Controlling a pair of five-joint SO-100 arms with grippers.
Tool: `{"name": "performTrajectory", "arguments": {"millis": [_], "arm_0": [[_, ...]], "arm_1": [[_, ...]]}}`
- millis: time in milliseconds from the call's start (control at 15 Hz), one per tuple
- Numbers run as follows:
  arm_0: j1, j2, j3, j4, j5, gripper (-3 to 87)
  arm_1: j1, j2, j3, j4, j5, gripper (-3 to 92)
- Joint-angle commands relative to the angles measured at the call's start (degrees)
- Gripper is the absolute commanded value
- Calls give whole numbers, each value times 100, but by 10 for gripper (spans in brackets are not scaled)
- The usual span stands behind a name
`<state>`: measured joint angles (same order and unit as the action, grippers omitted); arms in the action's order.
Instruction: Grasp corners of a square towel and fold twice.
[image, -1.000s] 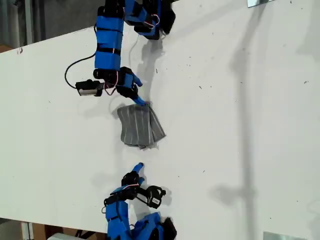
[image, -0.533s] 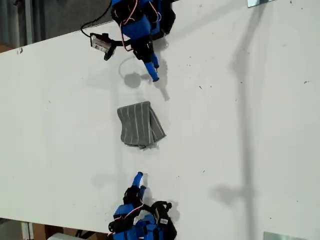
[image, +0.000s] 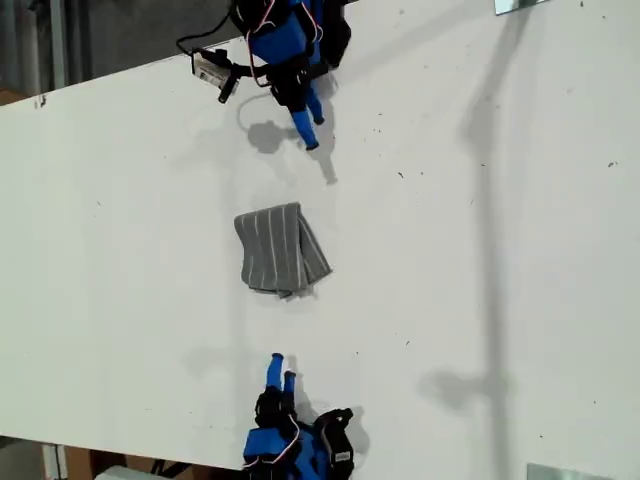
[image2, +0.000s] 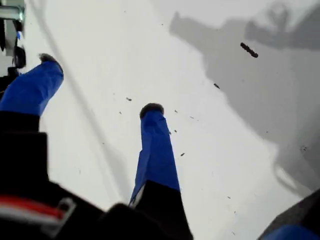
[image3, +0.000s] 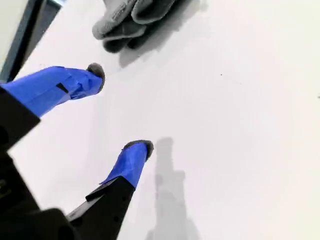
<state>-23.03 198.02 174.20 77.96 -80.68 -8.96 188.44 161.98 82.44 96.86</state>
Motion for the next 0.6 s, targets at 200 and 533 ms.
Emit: {"name": "performTrajectory", "arguments": {"millis": [200, 533], "arm_0": [[220, 62, 369, -185, -281, 240], [677, 62, 422, -290, 1406, 224]], "arm_1": [[-220, 9, -70, 290, -149, 296], [-229, 9, -62, 396, -914, 289]]}}
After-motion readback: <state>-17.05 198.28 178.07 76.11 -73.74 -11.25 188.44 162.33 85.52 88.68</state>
